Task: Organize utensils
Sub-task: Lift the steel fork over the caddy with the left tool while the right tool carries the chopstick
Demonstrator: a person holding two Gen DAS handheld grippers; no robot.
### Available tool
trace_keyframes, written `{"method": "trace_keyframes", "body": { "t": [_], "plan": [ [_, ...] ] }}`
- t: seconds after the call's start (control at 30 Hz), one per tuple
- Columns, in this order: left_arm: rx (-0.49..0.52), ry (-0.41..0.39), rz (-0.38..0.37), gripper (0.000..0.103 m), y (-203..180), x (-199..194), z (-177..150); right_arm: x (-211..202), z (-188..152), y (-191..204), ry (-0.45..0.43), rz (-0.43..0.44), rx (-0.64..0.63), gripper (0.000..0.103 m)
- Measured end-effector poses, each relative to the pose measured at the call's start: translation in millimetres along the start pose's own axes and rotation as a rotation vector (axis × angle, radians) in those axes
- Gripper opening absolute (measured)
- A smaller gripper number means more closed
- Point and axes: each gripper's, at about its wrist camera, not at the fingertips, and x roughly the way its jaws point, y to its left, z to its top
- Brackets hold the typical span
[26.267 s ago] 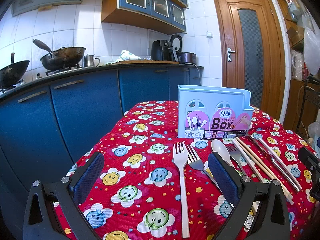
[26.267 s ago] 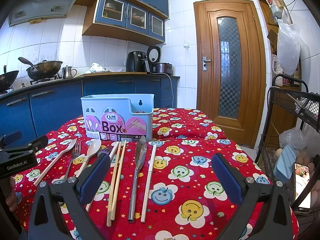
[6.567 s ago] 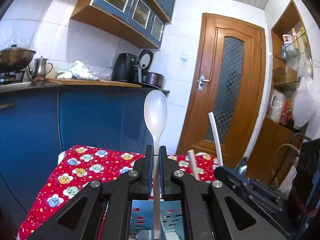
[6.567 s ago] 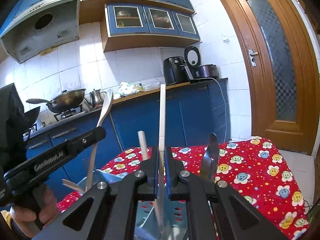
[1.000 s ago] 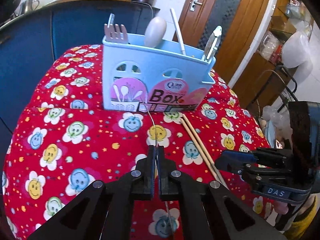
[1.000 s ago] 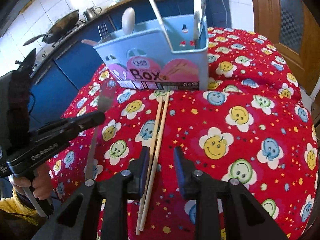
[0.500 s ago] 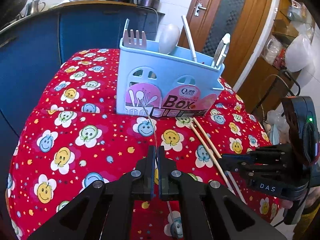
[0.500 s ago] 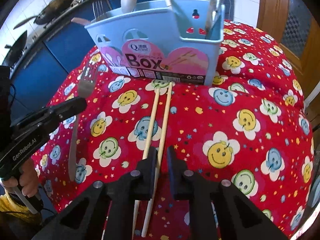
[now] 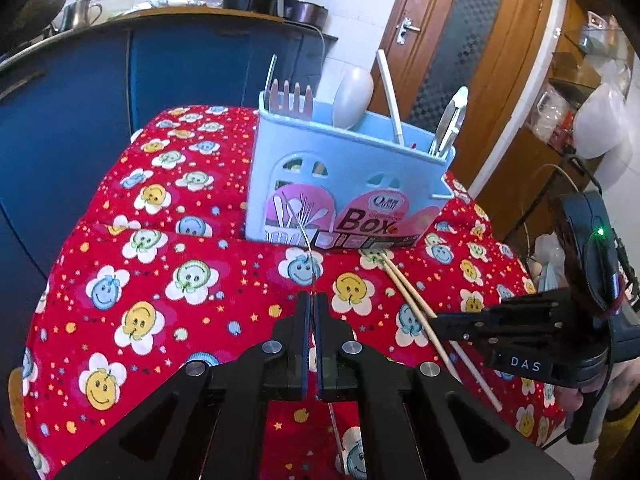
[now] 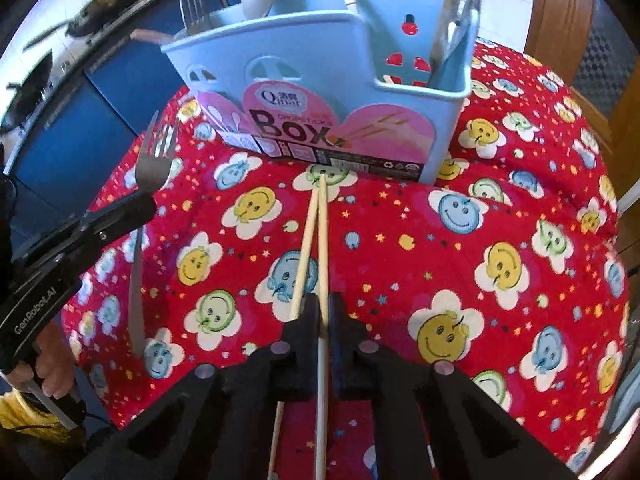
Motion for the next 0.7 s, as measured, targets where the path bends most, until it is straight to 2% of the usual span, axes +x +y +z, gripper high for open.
{"method": "trace_keyframes", "body": {
  "t": [0.1, 0.27, 0.5, 0.7],
  "plan": [
    [0.005, -0.033, -0.007, 0.002, 0, -8, 5, -14, -6, -7, -0.074, 0.049, 0.040, 0.006],
    [-0.010, -0.104, -0.033, 0.002, 1, -24, 18, -55, -12, -14, -0.281, 0.108, 0.069, 0.006],
    [-0.001, -0.202, -0.037, 0.002, -4, -43, 47, -103, -2, -18, -0.546, 0.105, 0.066, 0.006],
    [0.035, -0.303, -0.028, 0.002, -13, -71, 82, -115, 8, -11, -0.662, 0.089, 0.051, 0.006]
  ]
}}
